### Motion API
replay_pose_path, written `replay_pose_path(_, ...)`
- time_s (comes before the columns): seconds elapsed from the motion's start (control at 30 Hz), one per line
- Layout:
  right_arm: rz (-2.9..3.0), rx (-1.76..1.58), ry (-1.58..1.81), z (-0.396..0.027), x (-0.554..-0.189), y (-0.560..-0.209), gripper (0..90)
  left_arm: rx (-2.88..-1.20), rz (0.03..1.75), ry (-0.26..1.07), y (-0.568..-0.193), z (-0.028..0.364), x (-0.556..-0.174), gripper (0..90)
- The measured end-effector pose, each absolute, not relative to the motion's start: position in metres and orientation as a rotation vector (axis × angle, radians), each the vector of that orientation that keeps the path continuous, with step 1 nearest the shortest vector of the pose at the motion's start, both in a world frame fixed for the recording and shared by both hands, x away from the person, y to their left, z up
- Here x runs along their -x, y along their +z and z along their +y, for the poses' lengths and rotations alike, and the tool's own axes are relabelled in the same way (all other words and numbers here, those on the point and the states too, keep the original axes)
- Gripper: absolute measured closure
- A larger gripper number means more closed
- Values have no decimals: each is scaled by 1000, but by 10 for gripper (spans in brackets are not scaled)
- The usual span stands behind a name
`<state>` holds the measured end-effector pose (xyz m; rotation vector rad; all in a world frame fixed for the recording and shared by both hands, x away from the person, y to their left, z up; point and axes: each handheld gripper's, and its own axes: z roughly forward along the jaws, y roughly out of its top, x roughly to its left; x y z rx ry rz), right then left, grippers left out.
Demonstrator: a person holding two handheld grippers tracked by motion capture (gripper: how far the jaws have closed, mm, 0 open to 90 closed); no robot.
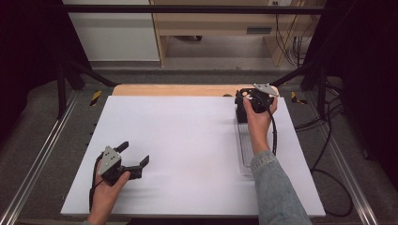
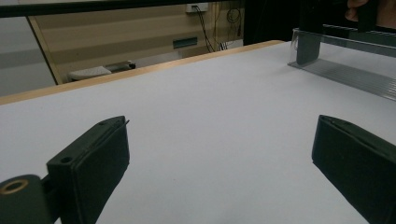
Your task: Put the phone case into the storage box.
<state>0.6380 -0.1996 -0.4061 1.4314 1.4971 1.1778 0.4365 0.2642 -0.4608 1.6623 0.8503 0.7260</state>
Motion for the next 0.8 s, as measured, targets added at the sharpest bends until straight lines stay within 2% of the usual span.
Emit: replay_pose_path(0.8,1490,-1429,1229,-207,-627,-394,58,-1669,846,735,-461,264,-437,43)
